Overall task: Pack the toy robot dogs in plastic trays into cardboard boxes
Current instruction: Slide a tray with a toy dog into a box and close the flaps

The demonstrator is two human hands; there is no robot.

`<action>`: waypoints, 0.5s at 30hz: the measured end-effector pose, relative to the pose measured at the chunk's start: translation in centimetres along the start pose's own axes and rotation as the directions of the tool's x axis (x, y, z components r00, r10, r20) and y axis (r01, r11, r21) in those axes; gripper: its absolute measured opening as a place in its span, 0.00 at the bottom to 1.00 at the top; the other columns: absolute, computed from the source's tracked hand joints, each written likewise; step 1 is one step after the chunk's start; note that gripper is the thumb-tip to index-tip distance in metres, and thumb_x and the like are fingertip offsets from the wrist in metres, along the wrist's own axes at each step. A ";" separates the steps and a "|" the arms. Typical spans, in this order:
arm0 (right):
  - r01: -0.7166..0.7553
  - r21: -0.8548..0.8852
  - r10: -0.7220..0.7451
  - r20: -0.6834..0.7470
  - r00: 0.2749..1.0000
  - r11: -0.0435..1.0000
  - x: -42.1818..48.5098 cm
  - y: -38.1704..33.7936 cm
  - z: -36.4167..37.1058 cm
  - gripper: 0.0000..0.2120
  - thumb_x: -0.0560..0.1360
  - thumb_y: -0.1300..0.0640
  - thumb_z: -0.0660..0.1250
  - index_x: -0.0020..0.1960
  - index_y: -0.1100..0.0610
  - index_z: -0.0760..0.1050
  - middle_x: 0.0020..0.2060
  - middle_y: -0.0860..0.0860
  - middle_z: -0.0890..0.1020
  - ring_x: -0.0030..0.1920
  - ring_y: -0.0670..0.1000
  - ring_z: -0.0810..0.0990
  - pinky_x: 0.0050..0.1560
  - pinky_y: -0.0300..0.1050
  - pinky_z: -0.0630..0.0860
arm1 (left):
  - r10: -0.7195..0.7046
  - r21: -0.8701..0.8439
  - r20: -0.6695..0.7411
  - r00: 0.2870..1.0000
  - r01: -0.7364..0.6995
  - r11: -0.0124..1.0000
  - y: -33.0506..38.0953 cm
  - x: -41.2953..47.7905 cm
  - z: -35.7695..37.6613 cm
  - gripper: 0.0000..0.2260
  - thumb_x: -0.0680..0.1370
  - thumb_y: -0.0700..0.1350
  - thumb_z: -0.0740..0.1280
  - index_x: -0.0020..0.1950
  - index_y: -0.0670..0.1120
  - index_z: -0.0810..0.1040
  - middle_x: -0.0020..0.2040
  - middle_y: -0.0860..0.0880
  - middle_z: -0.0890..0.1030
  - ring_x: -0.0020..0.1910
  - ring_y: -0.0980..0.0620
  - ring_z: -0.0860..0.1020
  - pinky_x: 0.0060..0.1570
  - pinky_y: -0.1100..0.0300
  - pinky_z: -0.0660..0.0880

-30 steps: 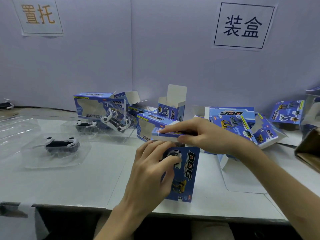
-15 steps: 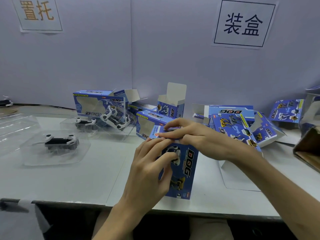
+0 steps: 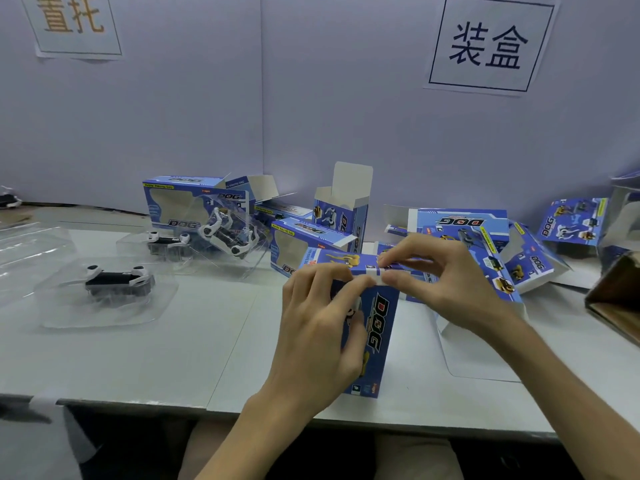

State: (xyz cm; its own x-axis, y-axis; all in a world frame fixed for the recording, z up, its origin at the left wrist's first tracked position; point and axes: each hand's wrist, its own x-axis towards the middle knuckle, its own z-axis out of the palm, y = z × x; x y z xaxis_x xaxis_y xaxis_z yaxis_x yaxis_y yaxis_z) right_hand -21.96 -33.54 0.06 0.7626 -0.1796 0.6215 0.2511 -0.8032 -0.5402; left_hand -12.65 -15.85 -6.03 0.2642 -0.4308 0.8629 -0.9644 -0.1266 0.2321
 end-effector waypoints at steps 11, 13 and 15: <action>0.107 -0.134 -0.110 -0.018 0.994 0.985 -2.3 -0.3 0.8 0.09 0.75 0.56 0.71 0.55 0.54 0.83 0.55 0.45 0.83 0.60 0.42 0.78 0.59 0.32 0.73 | -0.010 -0.091 0.012 1.000 0.011 0.996 -0.7 -0.1 0.3 0.16 0.76 0.45 0.63 0.62 0.48 0.80 0.61 0.50 0.75 0.63 0.49 0.72 0.65 0.57 0.65; 0.125 -0.181 -0.126 0.004 0.992 0.976 -2.4 0.0 0.7 0.11 0.74 0.58 0.74 0.57 0.54 0.82 0.57 0.45 0.82 0.61 0.40 0.77 0.60 0.30 0.72 | 0.029 -0.069 0.025 0.999 -0.027 0.997 -1.0 0.3 0.0 0.15 0.76 0.46 0.63 0.61 0.49 0.80 0.60 0.51 0.76 0.62 0.50 0.73 0.64 0.57 0.65; 0.133 -0.201 -0.136 0.002 0.991 0.971 -2.5 0.2 0.8 0.11 0.74 0.59 0.75 0.56 0.55 0.82 0.57 0.45 0.82 0.61 0.39 0.77 0.60 0.29 0.71 | 0.078 -0.042 0.025 0.997 -0.077 0.996 -1.6 0.7 -0.2 0.13 0.76 0.45 0.65 0.60 0.48 0.80 0.60 0.52 0.78 0.61 0.52 0.75 0.62 0.56 0.67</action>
State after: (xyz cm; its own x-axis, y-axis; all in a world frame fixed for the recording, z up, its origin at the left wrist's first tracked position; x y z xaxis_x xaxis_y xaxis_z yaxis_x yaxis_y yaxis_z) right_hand -23.32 -32.79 -2.05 0.7229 -0.0678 0.6877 0.2256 -0.9175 -0.3276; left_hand -10.93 -15.75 -5.66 0.1886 -0.4617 0.8667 -0.9813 -0.0552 0.1842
